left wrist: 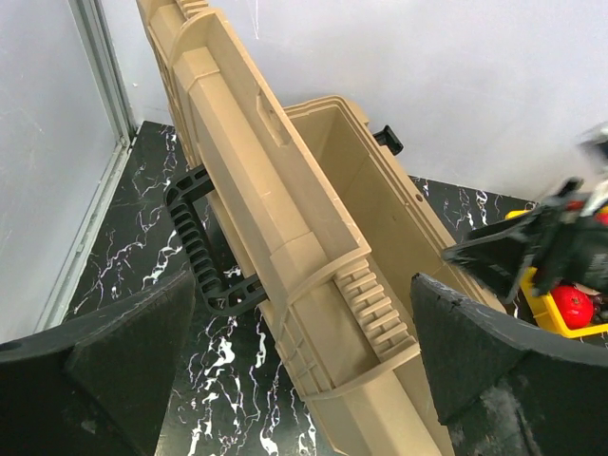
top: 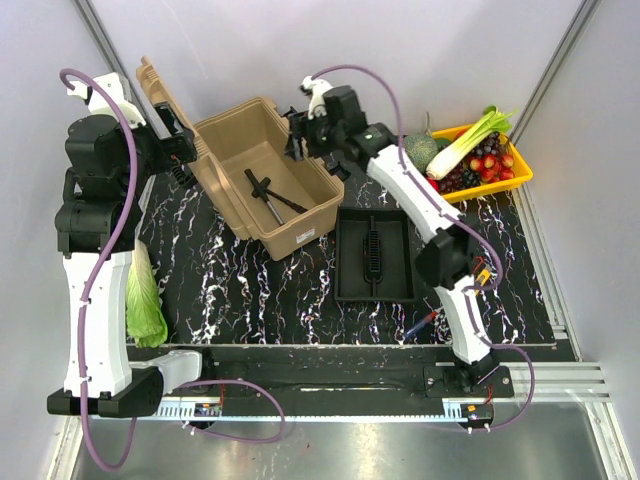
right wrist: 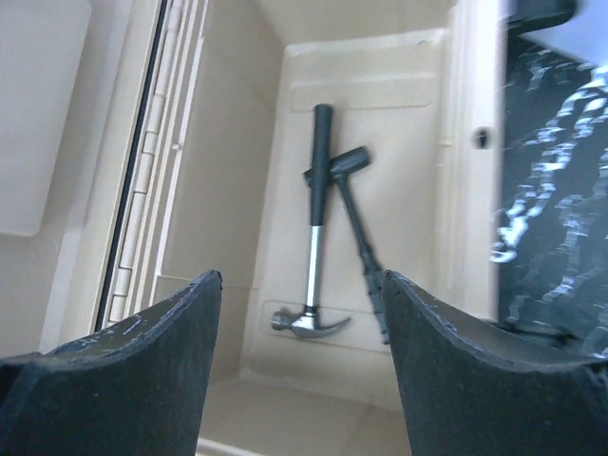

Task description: Pack the tool kit

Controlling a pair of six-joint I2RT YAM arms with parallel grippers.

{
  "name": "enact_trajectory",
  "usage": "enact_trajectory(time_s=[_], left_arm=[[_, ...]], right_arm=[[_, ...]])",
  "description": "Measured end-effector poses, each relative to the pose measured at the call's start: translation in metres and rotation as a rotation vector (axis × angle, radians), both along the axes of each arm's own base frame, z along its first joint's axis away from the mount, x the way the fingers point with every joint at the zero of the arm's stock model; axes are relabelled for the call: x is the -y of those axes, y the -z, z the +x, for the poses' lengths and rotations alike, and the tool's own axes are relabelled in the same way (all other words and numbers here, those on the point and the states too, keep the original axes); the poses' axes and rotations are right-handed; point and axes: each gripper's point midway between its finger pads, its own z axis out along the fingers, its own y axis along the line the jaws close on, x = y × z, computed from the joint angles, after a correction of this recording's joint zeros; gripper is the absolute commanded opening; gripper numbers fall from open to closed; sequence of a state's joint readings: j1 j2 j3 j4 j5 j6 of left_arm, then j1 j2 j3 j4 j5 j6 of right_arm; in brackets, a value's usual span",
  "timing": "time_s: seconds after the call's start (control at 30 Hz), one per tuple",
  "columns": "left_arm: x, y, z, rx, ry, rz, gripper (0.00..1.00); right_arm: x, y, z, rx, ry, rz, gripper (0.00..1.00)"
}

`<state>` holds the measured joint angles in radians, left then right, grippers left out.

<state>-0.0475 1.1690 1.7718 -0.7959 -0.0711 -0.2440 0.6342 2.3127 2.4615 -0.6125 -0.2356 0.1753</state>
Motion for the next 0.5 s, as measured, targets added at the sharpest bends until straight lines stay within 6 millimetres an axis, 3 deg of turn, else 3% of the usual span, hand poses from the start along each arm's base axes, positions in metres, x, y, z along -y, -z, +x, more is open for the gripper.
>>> enact_trajectory(time_s=[0.1,0.2,0.3,0.5], left_arm=[[0.001,0.0,0.0,0.0,0.004,-0.005,0.99],[0.003,0.001,0.001,-0.003,0.009,-0.014,0.99],[0.004,0.006,0.001,-0.014,0.015,-0.019,0.99],[0.005,0.008,0.003,-0.023,0.019,-0.02,0.99]], right_arm=[[0.033,-0.029,0.005,0.047,0.042,-0.004,0.73],[0.055,-0.031,0.014,0.06,0.082,-0.032,0.74],[0.066,-0.008,0.013,0.018,0.084,-0.095,0.73],[0.072,0.048,-0.008,-0.084,-0.046,-0.242,0.72]])
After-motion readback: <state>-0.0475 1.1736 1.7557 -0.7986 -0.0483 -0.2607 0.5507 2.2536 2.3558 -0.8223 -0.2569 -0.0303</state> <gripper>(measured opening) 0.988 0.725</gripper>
